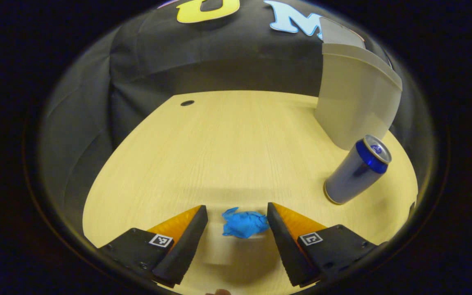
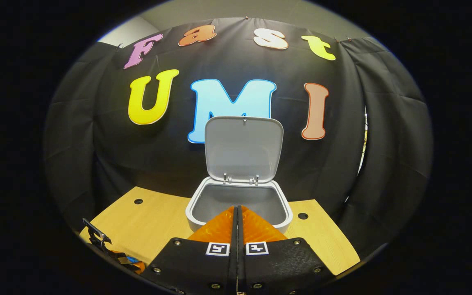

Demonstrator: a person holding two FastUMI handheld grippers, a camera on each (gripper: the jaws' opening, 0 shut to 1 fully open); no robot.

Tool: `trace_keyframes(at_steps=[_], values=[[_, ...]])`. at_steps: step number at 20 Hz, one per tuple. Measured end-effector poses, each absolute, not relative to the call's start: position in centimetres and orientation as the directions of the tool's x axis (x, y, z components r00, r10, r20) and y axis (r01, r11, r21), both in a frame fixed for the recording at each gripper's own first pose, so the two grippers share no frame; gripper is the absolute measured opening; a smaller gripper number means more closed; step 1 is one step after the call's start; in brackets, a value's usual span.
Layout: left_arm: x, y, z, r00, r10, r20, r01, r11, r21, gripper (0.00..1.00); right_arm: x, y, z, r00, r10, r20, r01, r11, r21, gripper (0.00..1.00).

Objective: Press the lid of the desktop garbage bin to open it, pick up the crumpled paper on the desktop and throw it into the bin, then pick up the pop can on the desktop and drop it into the bin, and finally close the garbage bin lid.

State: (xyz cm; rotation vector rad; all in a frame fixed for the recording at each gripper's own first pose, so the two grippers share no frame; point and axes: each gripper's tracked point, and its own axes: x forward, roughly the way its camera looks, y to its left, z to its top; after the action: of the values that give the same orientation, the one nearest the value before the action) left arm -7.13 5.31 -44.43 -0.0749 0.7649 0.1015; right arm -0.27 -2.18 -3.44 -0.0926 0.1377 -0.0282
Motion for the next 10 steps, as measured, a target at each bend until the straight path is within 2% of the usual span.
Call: trace_keyframes(at_steps=[10], values=[[-4.5, 4.5, -45.3, 0.720, 0.073, -0.690, -0.089, 0.996, 0.012, 0.96, -0.8, -3.7, -4.9, 0.982, -0.063, -0.179, 0.047, 0.995, -0.093, 0.00]])
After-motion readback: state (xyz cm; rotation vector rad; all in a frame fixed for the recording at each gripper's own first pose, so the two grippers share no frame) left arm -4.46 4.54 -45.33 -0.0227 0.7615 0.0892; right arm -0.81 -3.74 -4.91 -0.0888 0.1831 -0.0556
